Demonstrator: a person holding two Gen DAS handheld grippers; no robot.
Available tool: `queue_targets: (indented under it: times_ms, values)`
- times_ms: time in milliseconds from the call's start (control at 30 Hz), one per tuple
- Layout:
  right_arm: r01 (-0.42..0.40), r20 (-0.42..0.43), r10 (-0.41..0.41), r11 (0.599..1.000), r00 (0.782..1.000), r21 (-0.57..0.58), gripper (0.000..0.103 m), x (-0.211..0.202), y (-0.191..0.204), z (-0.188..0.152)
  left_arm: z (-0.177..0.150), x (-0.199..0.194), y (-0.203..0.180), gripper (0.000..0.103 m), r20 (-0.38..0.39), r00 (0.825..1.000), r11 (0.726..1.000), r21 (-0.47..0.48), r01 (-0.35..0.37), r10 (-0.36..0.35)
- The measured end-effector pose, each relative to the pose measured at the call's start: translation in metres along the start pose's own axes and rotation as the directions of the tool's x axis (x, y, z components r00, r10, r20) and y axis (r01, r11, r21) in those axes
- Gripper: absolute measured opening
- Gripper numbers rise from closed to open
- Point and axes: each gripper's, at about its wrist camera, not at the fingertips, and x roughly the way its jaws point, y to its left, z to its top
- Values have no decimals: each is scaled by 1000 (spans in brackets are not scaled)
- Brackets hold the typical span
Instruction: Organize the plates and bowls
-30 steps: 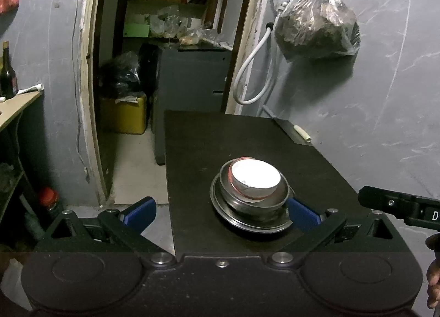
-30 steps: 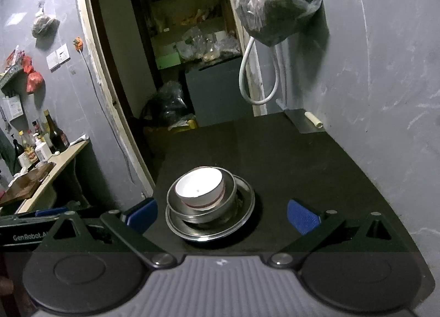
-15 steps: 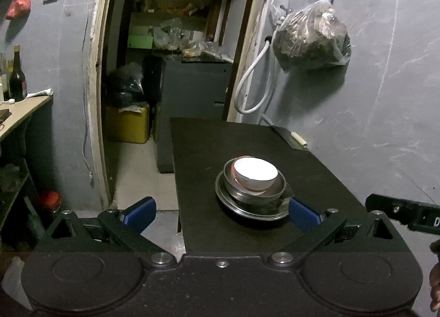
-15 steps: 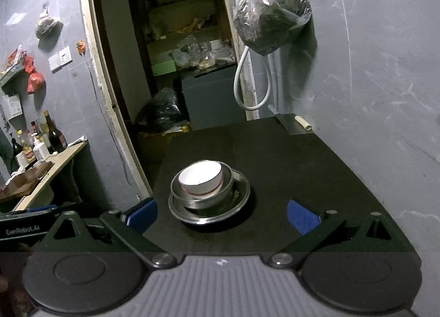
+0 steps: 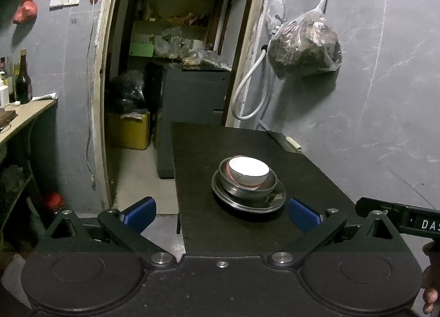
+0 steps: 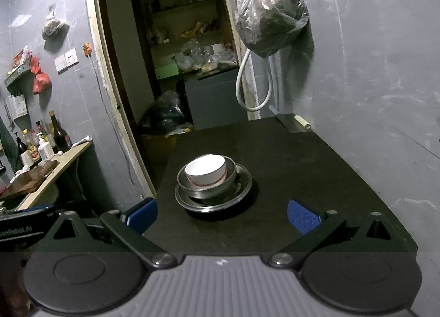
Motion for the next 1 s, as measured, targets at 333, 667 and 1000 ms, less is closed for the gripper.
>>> queue_targets:
  times_ms: [333, 667, 1000]
  values:
    - [29, 3, -29, 998, 1000, -51, 103, -5, 1, -12, -14, -4, -9, 102, 6, 1000, 999, 41, 8, -8]
    - [27, -26, -28, 998, 999, -65, 103, -7, -6, -18, -23, -3, -13, 102, -24, 1000, 999, 39, 18, -17]
    - [23, -42, -26, 997, 999, -71, 103, -6, -5, -22, -28, -3, -15, 102, -44, 999, 999, 50, 12, -9]
